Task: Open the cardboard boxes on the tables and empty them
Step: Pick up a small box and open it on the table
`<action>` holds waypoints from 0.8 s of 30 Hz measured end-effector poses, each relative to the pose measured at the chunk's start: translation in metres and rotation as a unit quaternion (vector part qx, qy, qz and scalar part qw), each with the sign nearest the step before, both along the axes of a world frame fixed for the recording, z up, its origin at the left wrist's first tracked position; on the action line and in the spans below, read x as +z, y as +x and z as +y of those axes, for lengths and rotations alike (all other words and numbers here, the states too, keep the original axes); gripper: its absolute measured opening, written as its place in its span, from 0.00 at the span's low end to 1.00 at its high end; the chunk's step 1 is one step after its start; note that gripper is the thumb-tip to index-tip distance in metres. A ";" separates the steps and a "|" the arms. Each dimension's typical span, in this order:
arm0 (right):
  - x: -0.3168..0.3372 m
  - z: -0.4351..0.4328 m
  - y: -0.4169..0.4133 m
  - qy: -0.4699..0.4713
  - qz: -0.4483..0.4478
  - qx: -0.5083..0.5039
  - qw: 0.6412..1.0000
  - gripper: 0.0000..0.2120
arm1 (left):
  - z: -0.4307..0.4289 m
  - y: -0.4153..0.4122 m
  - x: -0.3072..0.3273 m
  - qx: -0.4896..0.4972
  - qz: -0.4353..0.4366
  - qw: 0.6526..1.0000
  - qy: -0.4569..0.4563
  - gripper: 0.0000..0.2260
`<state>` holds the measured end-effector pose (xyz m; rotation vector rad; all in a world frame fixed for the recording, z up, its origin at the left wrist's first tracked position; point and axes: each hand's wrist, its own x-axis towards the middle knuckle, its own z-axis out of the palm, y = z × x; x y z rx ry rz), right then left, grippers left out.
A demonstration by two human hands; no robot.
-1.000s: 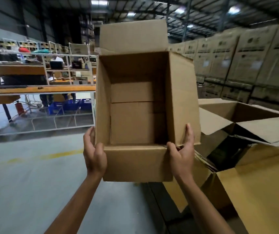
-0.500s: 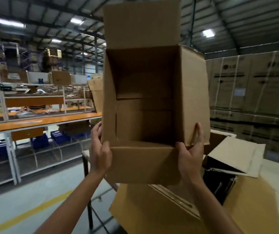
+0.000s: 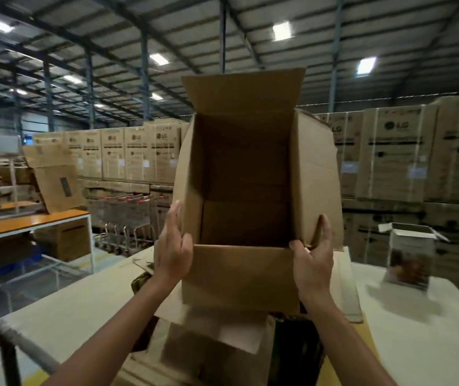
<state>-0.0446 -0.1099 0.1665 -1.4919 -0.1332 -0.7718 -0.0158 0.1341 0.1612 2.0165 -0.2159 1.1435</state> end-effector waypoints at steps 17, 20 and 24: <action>0.014 0.019 0.061 -0.030 0.126 -0.066 0.989 0.33 | 0.028 0.099 -0.002 -0.021 0.099 0.994 -0.035 0.25; 0.011 0.033 0.063 -0.033 0.134 -0.070 0.988 0.32 | 0.045 0.108 -0.002 -0.023 0.103 0.994 -0.015 0.23; 0.000 0.039 0.066 -0.060 0.172 -0.112 0.977 0.33 | 0.047 0.121 -0.017 -0.083 0.215 0.973 0.001 0.22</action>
